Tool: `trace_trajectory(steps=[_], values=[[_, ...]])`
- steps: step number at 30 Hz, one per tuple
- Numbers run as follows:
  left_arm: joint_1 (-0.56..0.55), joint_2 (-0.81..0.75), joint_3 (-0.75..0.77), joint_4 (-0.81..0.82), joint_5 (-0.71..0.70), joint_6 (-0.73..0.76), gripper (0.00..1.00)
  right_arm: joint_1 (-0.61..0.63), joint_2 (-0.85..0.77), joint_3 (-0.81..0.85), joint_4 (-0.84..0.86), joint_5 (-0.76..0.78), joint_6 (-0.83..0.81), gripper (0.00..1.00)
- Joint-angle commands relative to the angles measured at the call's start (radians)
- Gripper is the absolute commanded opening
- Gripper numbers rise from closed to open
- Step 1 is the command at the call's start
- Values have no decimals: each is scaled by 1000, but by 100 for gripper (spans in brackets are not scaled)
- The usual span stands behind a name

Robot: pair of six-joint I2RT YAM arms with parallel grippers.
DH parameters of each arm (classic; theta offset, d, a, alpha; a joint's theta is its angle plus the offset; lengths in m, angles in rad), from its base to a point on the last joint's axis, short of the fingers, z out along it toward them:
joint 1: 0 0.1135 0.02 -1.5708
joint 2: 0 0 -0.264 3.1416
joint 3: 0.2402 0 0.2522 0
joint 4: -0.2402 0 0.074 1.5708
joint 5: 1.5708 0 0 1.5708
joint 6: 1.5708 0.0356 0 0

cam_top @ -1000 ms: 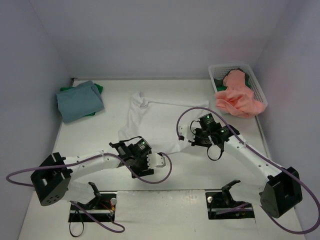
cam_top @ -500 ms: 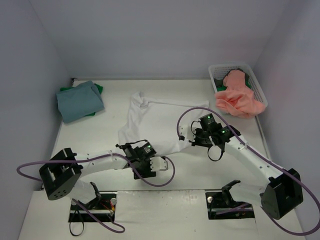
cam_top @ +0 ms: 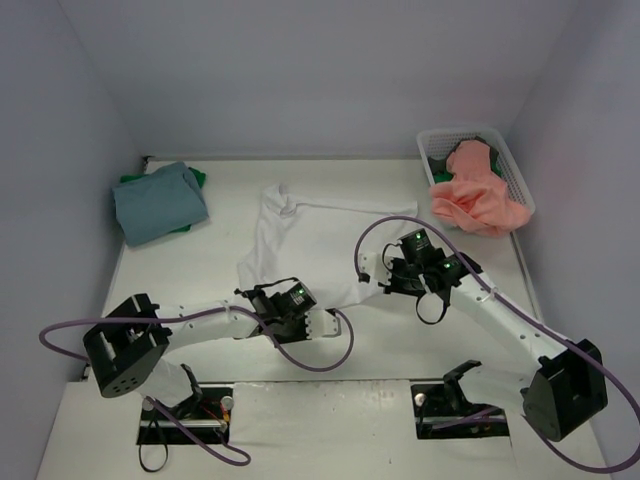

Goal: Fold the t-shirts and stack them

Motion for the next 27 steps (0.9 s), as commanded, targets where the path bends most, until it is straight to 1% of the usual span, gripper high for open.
trace_trajectory(steps=[1, 4, 6, 9, 10, 12, 13, 14, 16, 20, 27], values=[[-2, 36, -20, 3, -31, 12, 0, 4, -27, -2, 12, -7, 15, 0], [8, 2, -23, 1, -54, 25, 0, 4, -31, -8, 13, -10, 22, 0], [15, -33, -29, 4, -100, 35, 0, 4, -40, -11, 13, -7, 28, 0], [38, -126, -21, -3, -175, 71, 0, 3, -63, -7, 13, 0, 39, 0], [76, -178, -10, -10, -201, 88, 0, 3, -70, 1, 13, -1, 44, 0], [135, -222, 48, -51, -187, 104, 0, 3, -82, 16, 13, -9, 62, 0], [200, -254, 72, -84, -178, 111, 0, 3, -83, 21, 13, -9, 68, 0], [231, -268, 118, -100, -171, 114, 0, 3, -88, 27, 15, -10, 74, 0], [299, -314, 149, -120, -167, 127, 0, 3, -97, 45, 17, -23, 100, 0], [345, -387, 191, -143, -170, 133, 0, 3, -117, 93, 15, -41, 143, 0], [386, -467, 247, -149, -209, 122, 0, 3, -145, 173, 17, -41, 194, 0]])
